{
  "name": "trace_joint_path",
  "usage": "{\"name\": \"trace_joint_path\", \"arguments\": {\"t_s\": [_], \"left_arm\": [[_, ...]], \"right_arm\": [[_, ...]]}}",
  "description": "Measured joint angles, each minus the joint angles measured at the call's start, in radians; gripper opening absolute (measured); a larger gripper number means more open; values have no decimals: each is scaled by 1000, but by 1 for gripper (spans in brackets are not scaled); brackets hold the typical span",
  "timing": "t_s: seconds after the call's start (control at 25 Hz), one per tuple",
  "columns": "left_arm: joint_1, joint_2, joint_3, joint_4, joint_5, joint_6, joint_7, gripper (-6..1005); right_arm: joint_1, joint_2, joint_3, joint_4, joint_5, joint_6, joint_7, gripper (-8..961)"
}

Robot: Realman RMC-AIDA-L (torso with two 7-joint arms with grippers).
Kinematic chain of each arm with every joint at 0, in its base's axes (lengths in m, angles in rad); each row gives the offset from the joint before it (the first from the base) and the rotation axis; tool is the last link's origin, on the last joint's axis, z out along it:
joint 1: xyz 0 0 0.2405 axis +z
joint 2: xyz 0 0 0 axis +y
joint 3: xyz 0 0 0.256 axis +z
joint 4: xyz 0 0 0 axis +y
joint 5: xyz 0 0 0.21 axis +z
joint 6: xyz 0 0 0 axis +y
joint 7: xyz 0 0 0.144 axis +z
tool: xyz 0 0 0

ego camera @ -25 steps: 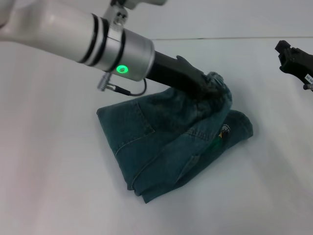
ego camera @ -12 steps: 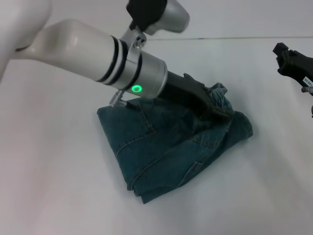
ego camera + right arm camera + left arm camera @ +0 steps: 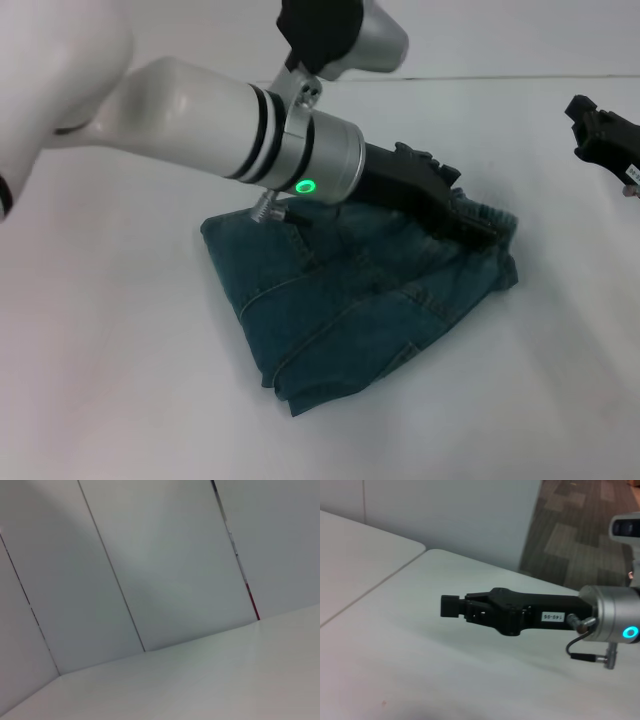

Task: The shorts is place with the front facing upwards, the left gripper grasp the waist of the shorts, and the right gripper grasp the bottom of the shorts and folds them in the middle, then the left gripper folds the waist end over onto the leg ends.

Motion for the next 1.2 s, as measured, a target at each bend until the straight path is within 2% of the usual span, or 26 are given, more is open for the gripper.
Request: {"name": "trace_joint_path", "arguments": {"t_s": [0.04,0.12,0.32,0.44,0.56,0.72,0.88,0.96,1.04,1.12,1.2], "left_arm": [[0,0,18,-4,-3,-21,0,811],[2,0,50,-12,-12,-52,1,926],[10,0,59,-6,-53,-65,6,927],[51,3,33,26,-119,-65,36,926],[122,4,-29,61,-212,-39,88,925],[211,5,-179,58,-321,78,168,924],[290,13,-413,-3,-369,276,257,923],[324,28,-526,-53,-370,390,298,923],[350,45,-590,-85,-369,460,326,923],[386,70,-645,-118,-358,537,355,923],[418,83,-676,-122,-328,588,365,923]], "right_arm": [[-2,0,0,0,0,0,0,4],[-6,0,1,0,4,0,0,5],[-17,-2,1,-1,24,0,0,7],[-24,-4,-2,-4,26,-12,26,8],[-32,-7,-22,-32,18,-73,104,9],[-38,-9,-147,-143,14,-215,266,10],[-38,-19,-338,-299,14,-395,457,12],[-39,-22,-421,-373,14,-467,544,13],[-44,-25,-528,-460,14,-547,612,13],[-54,-30,-628,-522,13,-608,647,14],[-71,-41,-738,-585,13,-660,677,93]]}}
